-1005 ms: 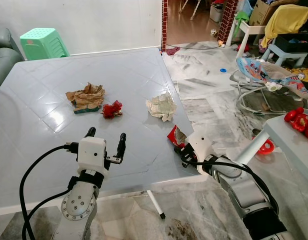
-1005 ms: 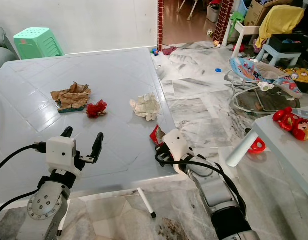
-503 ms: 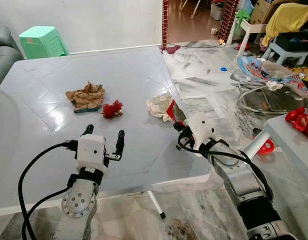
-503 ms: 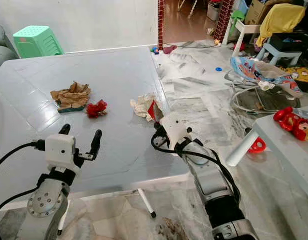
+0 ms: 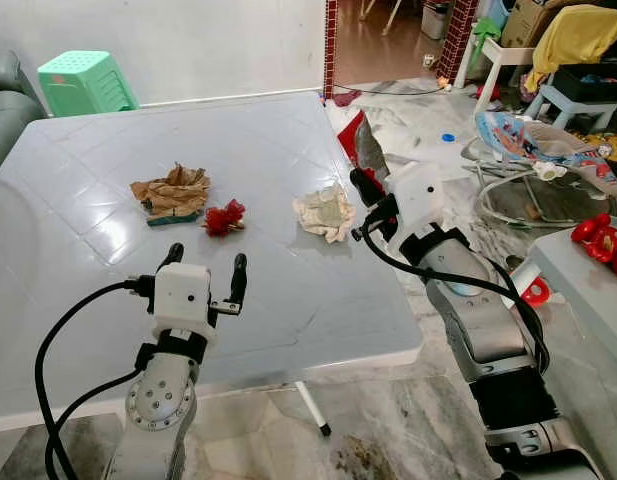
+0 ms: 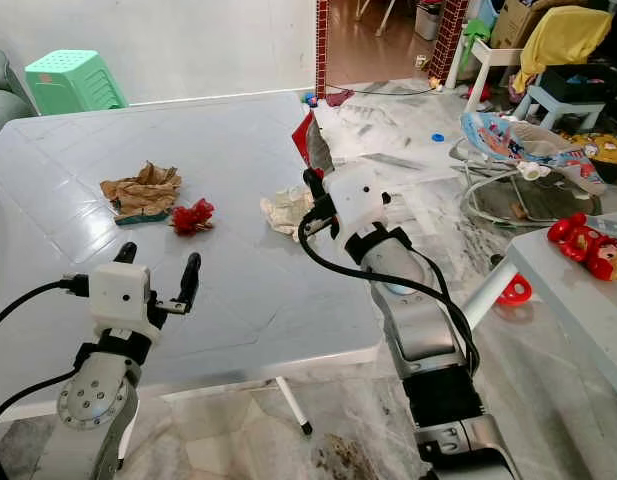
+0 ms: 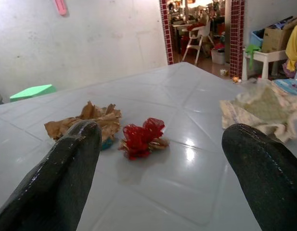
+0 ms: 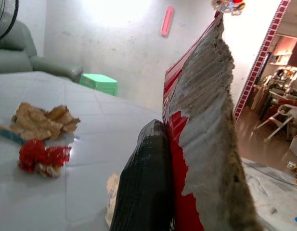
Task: Picking trash to rubbish bin
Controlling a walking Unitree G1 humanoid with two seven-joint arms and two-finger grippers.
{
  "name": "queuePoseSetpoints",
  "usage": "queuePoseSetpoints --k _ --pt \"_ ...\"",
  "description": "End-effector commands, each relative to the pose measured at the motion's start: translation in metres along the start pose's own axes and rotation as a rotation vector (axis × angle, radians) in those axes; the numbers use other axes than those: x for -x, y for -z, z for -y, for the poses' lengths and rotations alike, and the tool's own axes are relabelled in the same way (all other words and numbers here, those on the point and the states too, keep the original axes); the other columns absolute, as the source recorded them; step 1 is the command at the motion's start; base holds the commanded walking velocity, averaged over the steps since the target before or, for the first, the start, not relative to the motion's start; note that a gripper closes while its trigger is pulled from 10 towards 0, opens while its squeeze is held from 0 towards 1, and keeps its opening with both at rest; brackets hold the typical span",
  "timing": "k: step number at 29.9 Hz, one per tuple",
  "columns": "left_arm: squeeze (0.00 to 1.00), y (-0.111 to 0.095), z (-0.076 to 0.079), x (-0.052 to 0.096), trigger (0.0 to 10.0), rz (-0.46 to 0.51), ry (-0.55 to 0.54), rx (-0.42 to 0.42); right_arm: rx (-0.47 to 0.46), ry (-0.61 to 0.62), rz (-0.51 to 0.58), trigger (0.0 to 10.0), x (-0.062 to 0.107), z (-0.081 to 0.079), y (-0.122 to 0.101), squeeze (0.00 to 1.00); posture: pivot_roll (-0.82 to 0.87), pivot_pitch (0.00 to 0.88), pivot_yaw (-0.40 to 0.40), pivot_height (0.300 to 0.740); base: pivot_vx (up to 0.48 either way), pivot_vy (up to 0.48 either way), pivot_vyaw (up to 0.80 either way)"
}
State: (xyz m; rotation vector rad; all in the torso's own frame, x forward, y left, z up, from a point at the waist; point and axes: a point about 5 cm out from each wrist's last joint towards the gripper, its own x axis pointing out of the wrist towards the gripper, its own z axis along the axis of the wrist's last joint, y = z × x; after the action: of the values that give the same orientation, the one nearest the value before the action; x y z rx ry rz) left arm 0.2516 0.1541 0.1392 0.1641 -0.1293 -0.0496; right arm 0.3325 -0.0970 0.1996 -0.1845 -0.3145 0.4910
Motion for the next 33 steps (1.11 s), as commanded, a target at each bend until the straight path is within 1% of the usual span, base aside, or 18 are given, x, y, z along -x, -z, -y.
queuePoseSetpoints --k 1,2,4,5,6,7,10,12,14,16,19,21,22,27,28,29,33 --pt "0.00 0.000 -0.003 -0.006 10.0 0.005 -0.016 -0.008 -0.009 0.017 0.023 0.0 0.001 0.001 -0.006 0.00 -0.01 0.045 0.004 0.740 0.000 0.000 0.00" --pt "0.00 0.000 -0.003 -0.006 10.0 0.005 -0.016 -0.008 -0.009 0.017 0.023 0.0 0.001 0.001 -0.006 0.00 -0.01 0.045 0.004 0.740 0.000 0.000 0.00" --pt "0.00 -0.004 -0.005 -0.019 10.0 0.030 -0.028 -0.001 -0.029 -0.004 0.019 0.0 0.007 -0.010 -0.004 0.00 -0.02 0.046 0.004 0.740 0.000 0.000 0.00" --pt "0.00 -0.004 -0.005 -0.019 10.0 0.030 -0.028 -0.001 -0.029 -0.004 0.019 0.0 0.007 -0.010 -0.004 0.00 -0.02 0.046 0.004 0.740 0.000 0.000 0.00" --pt "0.00 -0.005 -0.005 -0.024 10.0 0.038 -0.034 0.002 -0.037 -0.014 0.017 0.0 0.010 -0.015 -0.004 0.00 -0.02 0.047 0.005 0.740 0.000 0.000 0.00" --pt "0.00 -0.005 -0.005 -0.024 10.0 0.038 -0.034 0.002 -0.037 -0.014 0.017 0.0 0.010 -0.015 -0.004 0.00 -0.02 0.047 0.005 0.740 0.000 0.000 0.00" --pt "0.00 -0.009 -0.007 -0.046 10.0 0.068 -0.057 0.015 -0.095 -0.099 0.013 0.0 0.021 -0.039 -0.005 0.00 -0.05 0.054 0.015 0.740 0.000 0.000 0.00" --pt "0.00 -0.011 -0.008 -0.054 10.0 0.075 -0.067 0.012 -0.115 -0.131 0.008 0.0 0.026 -0.047 -0.005 0.00 -0.06 0.059 0.020 0.740 0.000 0.000 0.00" --pt "0.00 -0.011 -0.008 -0.056 10.0 0.075 -0.072 0.011 -0.121 -0.137 0.006 0.0 0.028 -0.049 -0.005 0.00 -0.06 0.060 0.021 0.740 0.000 0.000 0.00" --pt "0.00 -0.007 -0.007 -0.066 10.0 0.061 -0.088 0.011 -0.122 -0.148 -0.002 0.0 0.031 -0.054 -0.005 0.00 -0.07 0.070 0.026 0.740 0.000 0.000 0.00" --pt "0.00 -0.003 -0.006 -0.076 10.0 0.059 -0.101 0.002 -0.122 -0.153 -0.003 0.0 0.033 -0.057 -0.008 0.00 -0.08 0.081 0.030 0.740 0.000 0.000 0.00" --pt "0.00 -0.002 -0.007 -0.082 10.0 0.061 -0.113 0.003 -0.127 -0.153 -0.005 0.0 0.035 -0.057 -0.010 0.00 -0.09 0.089 0.030 0.740 0.000 0.000 0.00" --pt "0.00 0.001 -0.010 -0.086 10.0 0.047 -0.140 -0.010 -0.132 -0.151 -0.010 0.0 0.037 -0.057 -0.011 0.00 -0.10 0.097 0.033 0.740 0.000 0.000 0.00" --pt "0.00 0.005 -0.013 -0.091 10.0 0.038 -0.158 0.015 -0.134 -0.149 -0.020 0.0 0.041 -0.057 -0.011 0.00 -0.11 0.102 0.036 0.740 0.000 0.000 0.00" --pt "0.00 0.012 -0.016 -0.095 10.0 0.020 -0.161 -0.007 -0.135 -0.148 -0.031 0.0 0.044 -0.057 -0.012 0.00 -0.13 0.120 0.039 0.740 0.000 0.000 0.00" --pt "0.00 0.015 -0.018 -0.096 10.0 0.010 -0.163 -0.017 -0.136 -0.148 -0.035 0.0 0.045 -0.057 -0.012 0.00 -0.13 0.120 0.039 0.740 0.000 0.000 0.00" --pt "0.00 0.026 -0.023 -0.098 10.0 -0.027 -0.175 -0.008 -0.140 -0.147 -0.043 0.0 0.049 -0.059 -0.015 0.00 -0.16 0.142 0.040 0.740 0.000 0.000 0.00"
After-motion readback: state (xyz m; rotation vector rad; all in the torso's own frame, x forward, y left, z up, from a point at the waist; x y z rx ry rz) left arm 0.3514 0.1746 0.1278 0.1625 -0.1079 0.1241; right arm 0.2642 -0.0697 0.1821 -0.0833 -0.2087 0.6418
